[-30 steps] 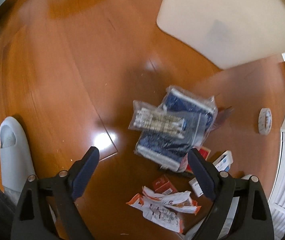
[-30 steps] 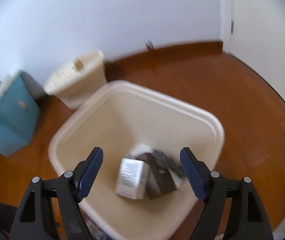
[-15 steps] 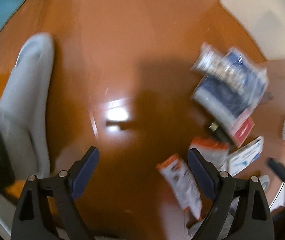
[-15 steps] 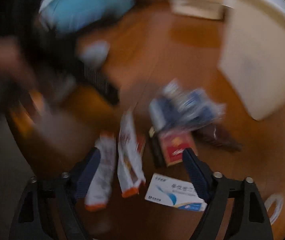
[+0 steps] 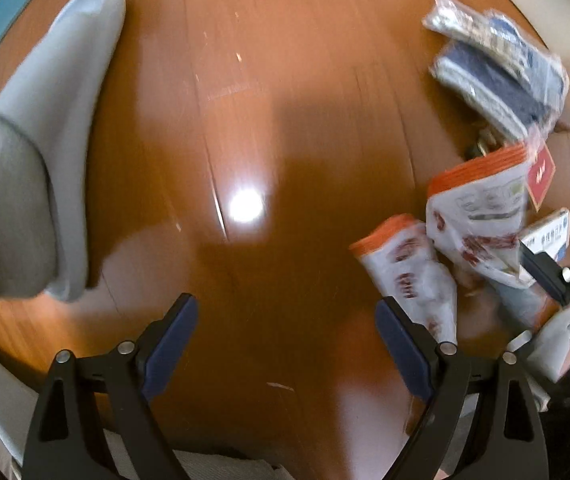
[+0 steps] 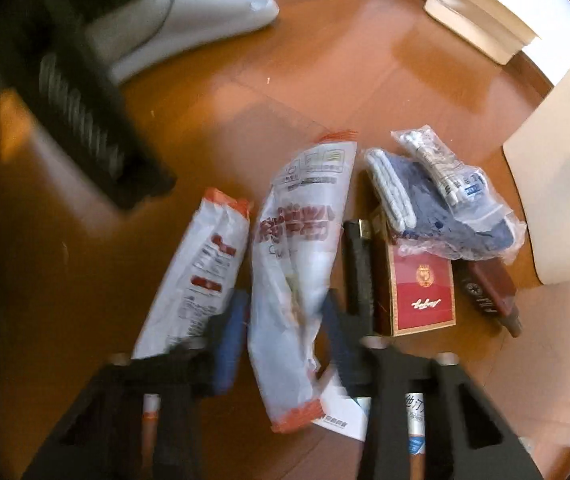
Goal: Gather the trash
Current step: 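Grasp a white snack wrapper with each gripper from the floor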
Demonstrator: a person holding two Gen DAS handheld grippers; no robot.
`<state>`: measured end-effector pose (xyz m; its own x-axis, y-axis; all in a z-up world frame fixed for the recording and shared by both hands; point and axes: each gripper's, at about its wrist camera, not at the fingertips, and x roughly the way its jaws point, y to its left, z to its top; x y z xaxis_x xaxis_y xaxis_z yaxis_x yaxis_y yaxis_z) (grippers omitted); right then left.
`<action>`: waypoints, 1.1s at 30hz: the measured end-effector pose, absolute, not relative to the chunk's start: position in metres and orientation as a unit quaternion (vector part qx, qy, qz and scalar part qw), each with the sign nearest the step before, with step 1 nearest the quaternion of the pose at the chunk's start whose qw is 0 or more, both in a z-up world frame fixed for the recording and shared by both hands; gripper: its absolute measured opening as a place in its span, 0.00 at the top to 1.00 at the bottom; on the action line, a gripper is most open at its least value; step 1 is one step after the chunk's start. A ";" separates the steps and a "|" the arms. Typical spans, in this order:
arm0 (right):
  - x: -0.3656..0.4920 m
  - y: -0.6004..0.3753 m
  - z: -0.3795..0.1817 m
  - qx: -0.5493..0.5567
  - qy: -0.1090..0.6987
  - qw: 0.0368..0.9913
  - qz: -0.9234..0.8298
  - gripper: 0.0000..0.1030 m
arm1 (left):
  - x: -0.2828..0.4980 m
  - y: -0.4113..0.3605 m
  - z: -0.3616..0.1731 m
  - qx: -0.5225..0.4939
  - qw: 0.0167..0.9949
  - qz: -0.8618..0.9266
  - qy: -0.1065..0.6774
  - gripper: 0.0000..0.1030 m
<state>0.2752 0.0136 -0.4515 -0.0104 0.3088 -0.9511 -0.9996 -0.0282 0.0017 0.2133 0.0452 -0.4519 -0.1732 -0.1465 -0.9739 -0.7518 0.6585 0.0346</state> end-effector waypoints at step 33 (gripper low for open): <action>0.400 -0.095 -0.409 -0.130 0.592 0.681 0.410 0.84 | 0.206 -0.013 -0.473 -0.620 0.460 0.310 0.554 0.12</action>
